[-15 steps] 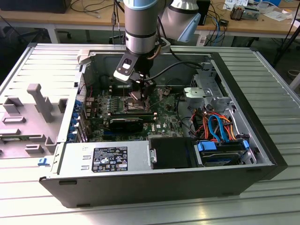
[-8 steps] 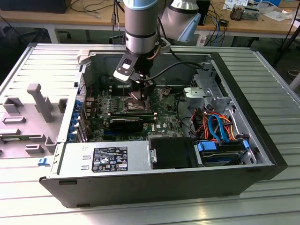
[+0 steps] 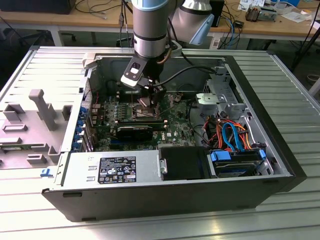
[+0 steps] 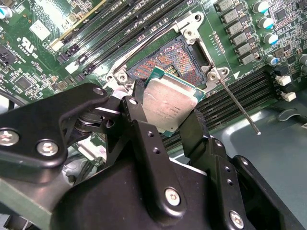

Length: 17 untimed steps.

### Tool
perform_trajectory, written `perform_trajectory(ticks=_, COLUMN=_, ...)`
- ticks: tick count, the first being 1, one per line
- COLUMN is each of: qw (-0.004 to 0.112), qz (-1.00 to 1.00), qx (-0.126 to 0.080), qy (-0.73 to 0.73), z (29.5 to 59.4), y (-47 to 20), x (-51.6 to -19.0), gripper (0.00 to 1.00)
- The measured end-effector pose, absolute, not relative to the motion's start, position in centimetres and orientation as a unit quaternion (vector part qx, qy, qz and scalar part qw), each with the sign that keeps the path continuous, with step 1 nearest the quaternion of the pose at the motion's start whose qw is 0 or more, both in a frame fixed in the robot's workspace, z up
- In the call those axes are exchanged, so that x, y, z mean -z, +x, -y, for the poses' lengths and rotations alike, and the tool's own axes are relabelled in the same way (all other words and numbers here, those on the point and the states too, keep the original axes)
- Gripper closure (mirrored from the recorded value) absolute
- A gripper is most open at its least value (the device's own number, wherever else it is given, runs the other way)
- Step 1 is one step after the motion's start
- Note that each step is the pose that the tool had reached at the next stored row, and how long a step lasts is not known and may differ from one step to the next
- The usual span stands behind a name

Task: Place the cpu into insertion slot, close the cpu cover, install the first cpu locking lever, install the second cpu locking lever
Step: 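Place the cpu into insertion slot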

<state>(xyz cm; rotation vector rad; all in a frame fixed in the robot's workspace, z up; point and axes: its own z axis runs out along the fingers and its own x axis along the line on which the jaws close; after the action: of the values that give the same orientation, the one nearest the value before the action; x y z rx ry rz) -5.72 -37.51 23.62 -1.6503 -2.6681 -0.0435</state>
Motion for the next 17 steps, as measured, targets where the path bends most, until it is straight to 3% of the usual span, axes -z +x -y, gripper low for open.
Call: perform_trajectory(ticks=17, qw=0.002, qz=0.847, qx=0.014, qy=-0.532, z=37.51, y=-5.72, x=-23.52, gripper=0.46)
